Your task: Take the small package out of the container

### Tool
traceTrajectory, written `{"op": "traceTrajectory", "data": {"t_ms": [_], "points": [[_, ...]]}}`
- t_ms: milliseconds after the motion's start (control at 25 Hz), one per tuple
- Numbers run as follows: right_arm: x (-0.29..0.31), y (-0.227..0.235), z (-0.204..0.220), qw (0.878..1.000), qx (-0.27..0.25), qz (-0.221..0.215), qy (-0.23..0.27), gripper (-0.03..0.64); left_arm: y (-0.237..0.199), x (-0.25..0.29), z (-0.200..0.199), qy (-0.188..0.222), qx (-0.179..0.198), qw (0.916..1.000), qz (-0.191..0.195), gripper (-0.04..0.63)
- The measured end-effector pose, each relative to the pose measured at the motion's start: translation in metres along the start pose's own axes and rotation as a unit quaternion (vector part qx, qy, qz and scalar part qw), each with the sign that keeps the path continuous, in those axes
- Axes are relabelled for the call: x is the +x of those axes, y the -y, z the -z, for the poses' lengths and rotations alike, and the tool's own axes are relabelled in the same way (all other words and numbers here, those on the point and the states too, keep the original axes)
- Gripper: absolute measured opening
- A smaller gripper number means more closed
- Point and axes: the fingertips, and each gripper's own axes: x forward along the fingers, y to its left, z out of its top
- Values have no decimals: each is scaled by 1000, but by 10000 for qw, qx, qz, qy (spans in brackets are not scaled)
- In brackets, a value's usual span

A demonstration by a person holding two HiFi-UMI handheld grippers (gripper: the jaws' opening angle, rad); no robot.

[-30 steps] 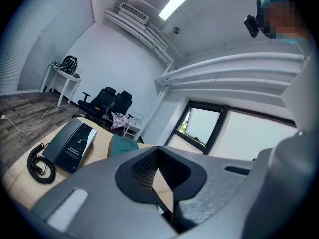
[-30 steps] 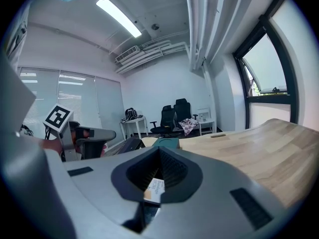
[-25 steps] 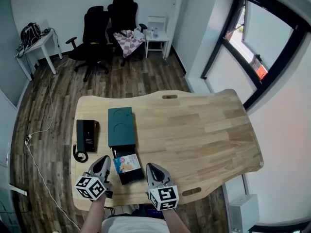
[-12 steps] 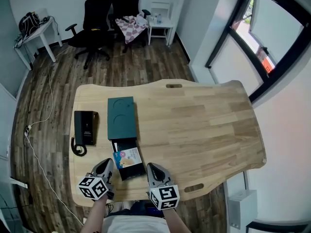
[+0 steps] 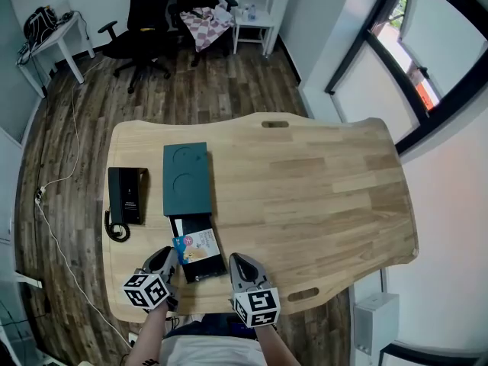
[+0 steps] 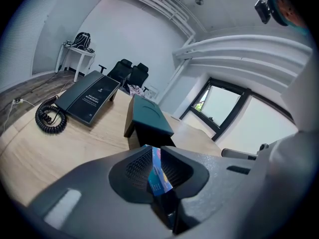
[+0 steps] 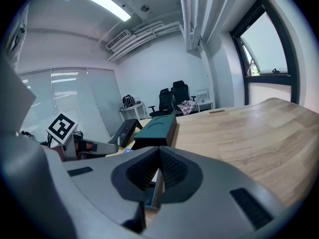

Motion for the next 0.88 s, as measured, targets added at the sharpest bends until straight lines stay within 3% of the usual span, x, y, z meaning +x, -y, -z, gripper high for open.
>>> {"op": "traceTrajectory", "data": {"t_ms": [240, 480, 880], "points": [[11, 4, 16, 9994, -180, -81, -275, 5, -11, 14, 13, -185, -190, 9994, -206, 173], [21, 7, 24, 9985, -259, -186, -446, 5, -14, 26, 24, -351, -393, 9984, -192, 175], [23, 13, 34, 9978, -256, -184, -577, 5, -13, 32, 32, -505, -411, 9977, -171, 173]]}}
